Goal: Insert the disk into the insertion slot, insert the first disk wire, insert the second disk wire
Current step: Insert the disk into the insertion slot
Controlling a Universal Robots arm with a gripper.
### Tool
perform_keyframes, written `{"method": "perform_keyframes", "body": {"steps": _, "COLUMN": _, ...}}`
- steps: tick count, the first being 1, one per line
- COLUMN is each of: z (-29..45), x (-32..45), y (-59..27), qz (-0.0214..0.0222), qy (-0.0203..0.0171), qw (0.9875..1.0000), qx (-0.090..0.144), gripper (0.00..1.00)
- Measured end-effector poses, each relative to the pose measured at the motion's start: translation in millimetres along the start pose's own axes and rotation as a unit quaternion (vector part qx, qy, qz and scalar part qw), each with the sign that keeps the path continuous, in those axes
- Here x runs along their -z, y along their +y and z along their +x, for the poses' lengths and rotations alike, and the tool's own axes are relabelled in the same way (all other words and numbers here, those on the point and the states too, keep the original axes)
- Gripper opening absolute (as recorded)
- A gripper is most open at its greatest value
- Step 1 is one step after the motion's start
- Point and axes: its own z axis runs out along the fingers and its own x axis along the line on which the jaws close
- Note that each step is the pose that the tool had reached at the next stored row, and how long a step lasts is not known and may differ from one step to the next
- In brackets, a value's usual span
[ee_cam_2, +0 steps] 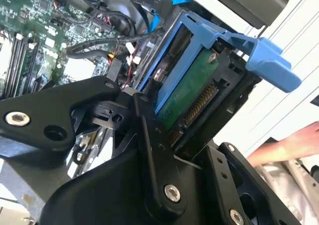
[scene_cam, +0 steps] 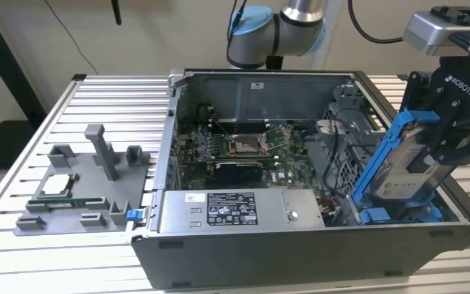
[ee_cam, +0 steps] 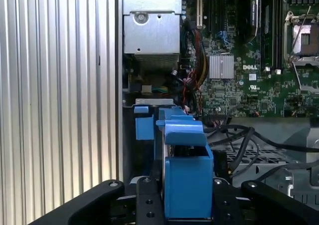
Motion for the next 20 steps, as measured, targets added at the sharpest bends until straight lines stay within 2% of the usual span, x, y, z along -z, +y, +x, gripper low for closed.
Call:
{"method": "perform_keyframes", "body": {"steps": 4, "z": 1.4, "x": -0.1, "y": 0.0, "qz": -0.0046, "qy": 0.0003, "qw": 1.0000, "qx": 0.000, "gripper": 0.00}}
{"method": "perform_keyframes", "body": {"steps": 10, "z": 1.3, "x": -3.4, "y": -2.5, "qz": -0.0047, "qy": 0.0005, "qw": 1.0000, "qx": 0.000, "gripper": 0.00}}
{"method": "perform_keyframes", "body": {"steps": 12, "z": 1.5, "x": -5.0, "y": -3.5, "qz": -0.0047, "qy": -0.0005, "qw": 1.0000, "qx": 0.000, "gripper": 0.00}}
{"method": "perform_keyframes", "body": {"steps": 14, "z": 1.3, "x": -4.7, "y": -4.2, "qz": -0.0048, "qy": 0.0003, "qw": 1.0000, "qx": 0.000, "gripper": 0.00}}
{"method": "perform_keyframes", "body": {"steps": 20, "z": 1.2, "x": -14.2, "y": -4.7, "qz": -0.0047, "qy": 0.0002, "qw": 1.0000, "qx": 0.000, "gripper": 0.00}}
